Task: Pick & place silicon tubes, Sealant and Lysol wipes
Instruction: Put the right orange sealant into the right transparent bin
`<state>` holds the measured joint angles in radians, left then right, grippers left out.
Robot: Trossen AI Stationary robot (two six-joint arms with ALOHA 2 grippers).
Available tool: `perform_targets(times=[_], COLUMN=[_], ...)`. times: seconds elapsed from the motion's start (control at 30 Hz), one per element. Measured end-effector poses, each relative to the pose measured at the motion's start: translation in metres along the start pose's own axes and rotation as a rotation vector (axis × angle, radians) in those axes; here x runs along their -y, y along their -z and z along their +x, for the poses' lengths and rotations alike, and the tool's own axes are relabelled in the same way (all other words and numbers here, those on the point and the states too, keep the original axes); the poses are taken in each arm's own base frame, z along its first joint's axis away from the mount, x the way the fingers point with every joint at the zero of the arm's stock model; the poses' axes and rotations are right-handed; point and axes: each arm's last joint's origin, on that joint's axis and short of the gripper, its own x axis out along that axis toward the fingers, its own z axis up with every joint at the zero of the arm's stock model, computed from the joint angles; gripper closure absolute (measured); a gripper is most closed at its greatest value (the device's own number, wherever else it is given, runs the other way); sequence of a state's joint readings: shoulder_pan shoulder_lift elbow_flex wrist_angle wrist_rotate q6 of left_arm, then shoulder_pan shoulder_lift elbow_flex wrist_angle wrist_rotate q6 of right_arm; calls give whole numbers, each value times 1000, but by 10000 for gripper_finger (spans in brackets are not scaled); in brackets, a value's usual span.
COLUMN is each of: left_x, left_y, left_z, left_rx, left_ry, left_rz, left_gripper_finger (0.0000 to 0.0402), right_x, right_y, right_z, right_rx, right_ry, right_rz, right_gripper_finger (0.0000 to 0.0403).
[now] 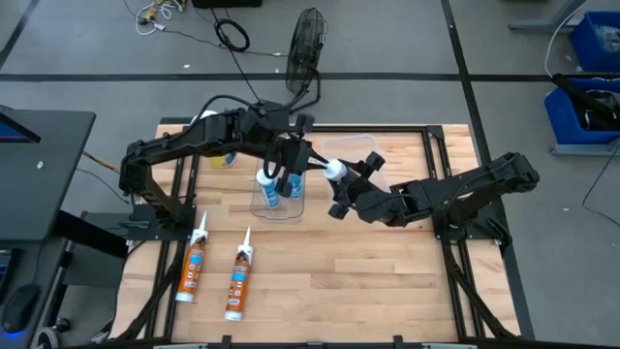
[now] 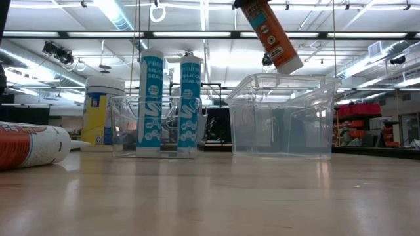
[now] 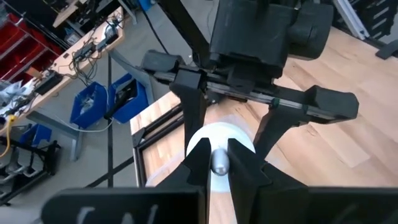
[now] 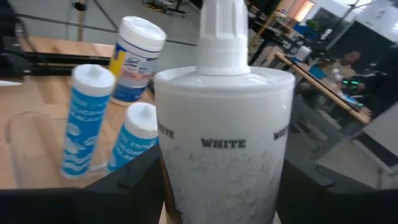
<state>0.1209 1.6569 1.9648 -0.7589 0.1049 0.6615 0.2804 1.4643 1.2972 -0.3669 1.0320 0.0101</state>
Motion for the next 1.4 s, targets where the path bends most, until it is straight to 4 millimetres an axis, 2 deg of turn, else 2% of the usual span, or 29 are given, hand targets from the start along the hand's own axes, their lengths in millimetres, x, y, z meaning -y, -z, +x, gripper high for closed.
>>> perform_targets(times=[0.23, 0.37, 0.5, 0.7, 0.97, 1.2, 1.4], left_x=[-12, -16, -20, -32, -41, -48, -56], left_y=[7, 9, 8, 19, 31, 40, 52], left_z=[-2, -2, -3, 2, 6, 11, 20], left_rx=[-5, -2, 19, 19, -4, -17, -16], left_ry=[-39, -55, -79, -83, -84, -83, -59], left_rz=[-10, -9, 14, -26, -53, -118, -221], left_gripper_finger=[370, 370, 371, 371, 372, 372, 372], right_x=[6, 10, 10, 9, 2, 11, 17], right_y=[0, 0, 8, 20, 25, 26, 27], right_z=[0, -2, -2, -7, -36, -67, -84], right_rx=[-5, -8, -49, -104, -90, -59, -41], right_ry=[127, 141, 140, 131, 54, -11, -54], right_rz=[-22, -2, -25, -31, -46, 51, 108], right_gripper_finger=[144, 139, 138, 138, 138, 137, 137])
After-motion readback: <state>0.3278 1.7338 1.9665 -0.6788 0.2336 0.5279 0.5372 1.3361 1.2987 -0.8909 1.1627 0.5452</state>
